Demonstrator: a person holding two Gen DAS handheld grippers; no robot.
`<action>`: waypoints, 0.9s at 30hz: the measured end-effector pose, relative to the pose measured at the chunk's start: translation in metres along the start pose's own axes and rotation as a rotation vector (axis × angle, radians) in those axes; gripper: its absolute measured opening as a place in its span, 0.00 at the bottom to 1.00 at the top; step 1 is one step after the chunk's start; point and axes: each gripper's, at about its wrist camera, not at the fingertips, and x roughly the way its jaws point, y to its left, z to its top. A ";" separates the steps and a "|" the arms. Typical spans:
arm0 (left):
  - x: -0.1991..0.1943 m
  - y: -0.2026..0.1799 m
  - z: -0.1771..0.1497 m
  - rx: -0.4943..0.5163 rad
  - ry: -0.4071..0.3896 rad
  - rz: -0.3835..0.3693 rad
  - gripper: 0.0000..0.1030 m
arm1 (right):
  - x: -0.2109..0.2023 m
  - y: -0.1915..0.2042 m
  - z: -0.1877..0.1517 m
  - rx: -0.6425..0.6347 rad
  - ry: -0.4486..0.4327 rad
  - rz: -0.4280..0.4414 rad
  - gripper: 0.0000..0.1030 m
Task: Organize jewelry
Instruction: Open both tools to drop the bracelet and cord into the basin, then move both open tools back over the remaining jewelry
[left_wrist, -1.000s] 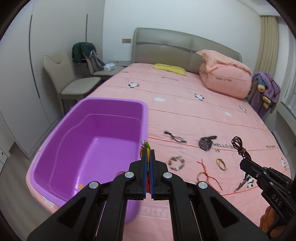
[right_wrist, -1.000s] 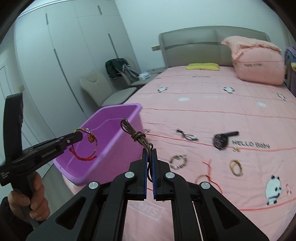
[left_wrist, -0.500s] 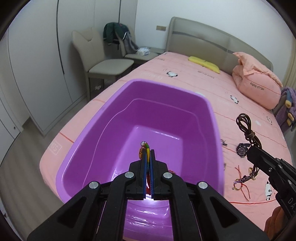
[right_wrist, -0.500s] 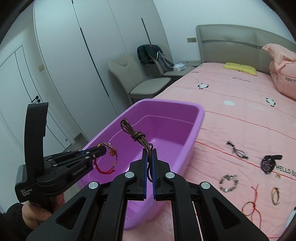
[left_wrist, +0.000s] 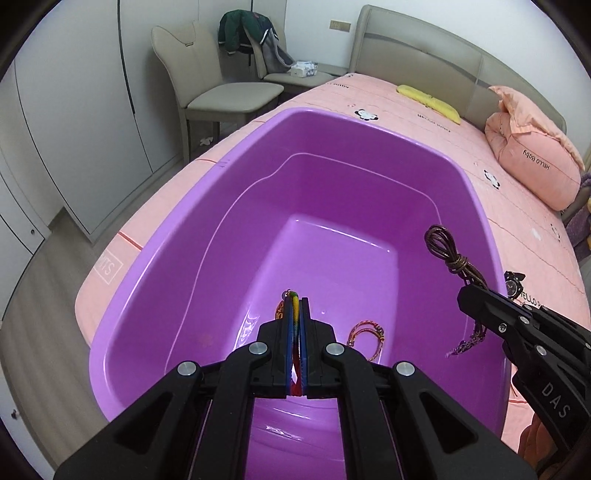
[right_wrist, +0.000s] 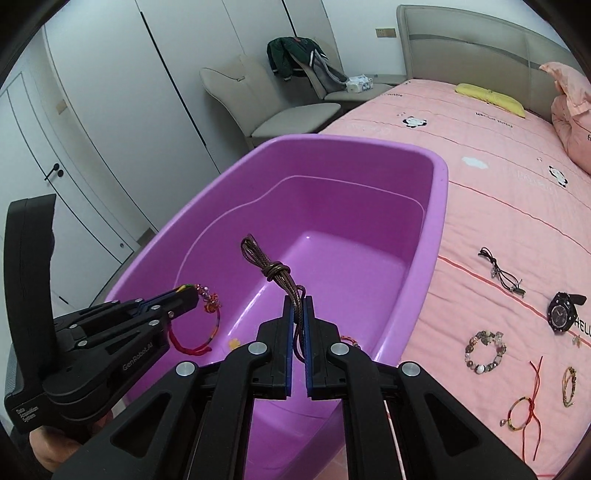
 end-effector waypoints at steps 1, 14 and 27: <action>0.001 -0.001 -0.001 -0.002 0.005 0.000 0.03 | 0.002 -0.001 -0.001 0.006 0.011 -0.006 0.05; -0.007 -0.004 -0.004 -0.037 -0.021 0.072 0.81 | -0.014 -0.006 -0.003 -0.009 -0.044 -0.058 0.43; -0.027 -0.001 -0.012 -0.061 -0.031 0.092 0.81 | -0.032 -0.010 -0.012 -0.006 -0.065 -0.065 0.45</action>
